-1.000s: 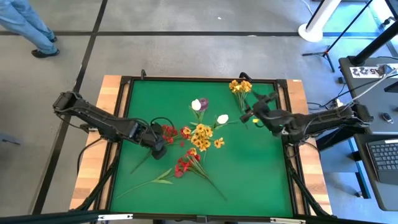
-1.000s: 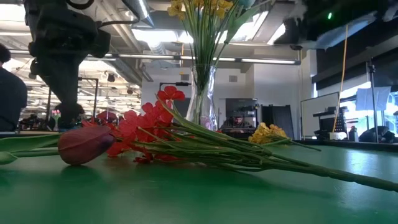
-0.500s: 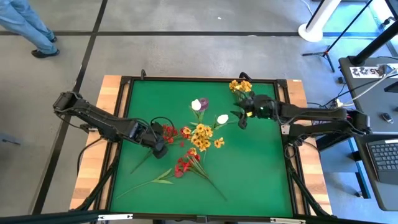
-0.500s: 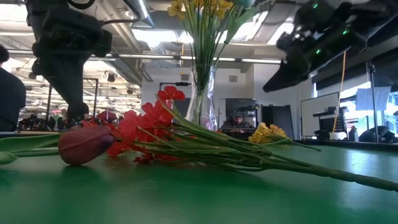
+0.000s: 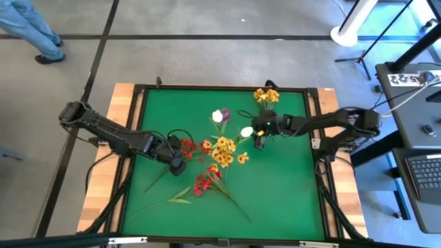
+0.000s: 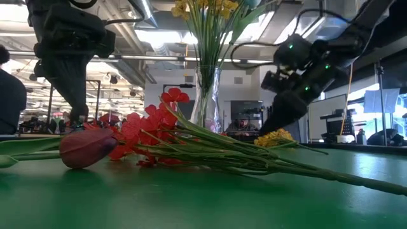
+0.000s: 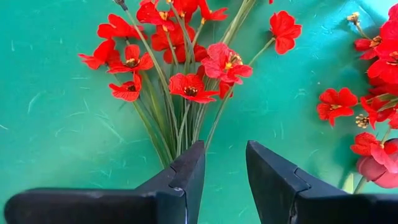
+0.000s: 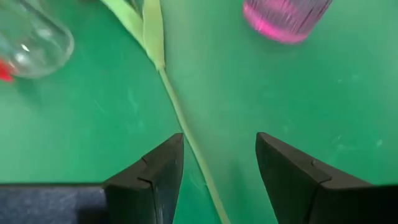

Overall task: Sort flowers into vase by color
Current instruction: Put the top red tulip into the pink vase

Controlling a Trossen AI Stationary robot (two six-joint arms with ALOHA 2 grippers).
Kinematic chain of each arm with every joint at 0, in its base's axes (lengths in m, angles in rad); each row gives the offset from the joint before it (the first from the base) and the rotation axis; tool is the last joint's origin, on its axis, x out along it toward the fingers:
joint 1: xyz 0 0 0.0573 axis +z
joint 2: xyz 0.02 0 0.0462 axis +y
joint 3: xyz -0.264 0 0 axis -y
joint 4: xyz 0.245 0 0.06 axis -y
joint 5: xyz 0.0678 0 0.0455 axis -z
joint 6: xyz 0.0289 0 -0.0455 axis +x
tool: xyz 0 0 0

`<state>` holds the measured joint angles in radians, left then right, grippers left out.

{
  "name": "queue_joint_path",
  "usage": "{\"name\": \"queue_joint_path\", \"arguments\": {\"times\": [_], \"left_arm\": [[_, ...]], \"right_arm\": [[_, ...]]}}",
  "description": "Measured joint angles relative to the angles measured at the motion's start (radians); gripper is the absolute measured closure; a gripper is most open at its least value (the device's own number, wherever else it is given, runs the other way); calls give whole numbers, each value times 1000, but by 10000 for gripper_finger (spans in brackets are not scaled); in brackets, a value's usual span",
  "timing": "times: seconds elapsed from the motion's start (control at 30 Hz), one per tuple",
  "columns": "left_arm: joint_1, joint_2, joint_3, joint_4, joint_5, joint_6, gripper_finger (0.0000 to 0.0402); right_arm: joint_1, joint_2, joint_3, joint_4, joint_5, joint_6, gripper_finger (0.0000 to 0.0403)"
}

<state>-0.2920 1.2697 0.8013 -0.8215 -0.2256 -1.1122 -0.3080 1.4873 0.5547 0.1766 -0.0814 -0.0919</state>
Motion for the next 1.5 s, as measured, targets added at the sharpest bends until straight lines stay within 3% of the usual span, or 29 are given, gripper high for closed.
{"name": "queue_joint_path", "arguments": {"times": [0.2, 0.43, 0.53, 0.73, 0.83, 1.07, 1.33, 1.5], "left_arm": [[0, 0, 0, -1, -4, 0, 289], [0, 0, 0, -6, -6, 1, 289], [0, 0, 0, -7, -7, 11, 289], [0, 0, 0, -8, -7, 23, 289], [0, 0, 0, -9, -7, 24, 289], [0, 0, 0, -11, -6, 24, 289], [0, 0, 0, -19, -8, 24, 289], [0, 0, 0, -34, -73, 26, 289]], "right_arm": [[0, 108, 63, -91, -1, -18, 205], [0, 129, 91, -166, -6, -27, 211], [0, 123, 90, -186, -2, -39, 248], [0, 121, 90, -216, 0, -51, 383], [1, 108, 90, -240, 19, -47, 386], [0, 9, 79, -352, 89, -2, 395], [-1, -193, 83, -407, 124, 40, 400], [-1, -312, 83, -398, 174, 82, 401]]}}
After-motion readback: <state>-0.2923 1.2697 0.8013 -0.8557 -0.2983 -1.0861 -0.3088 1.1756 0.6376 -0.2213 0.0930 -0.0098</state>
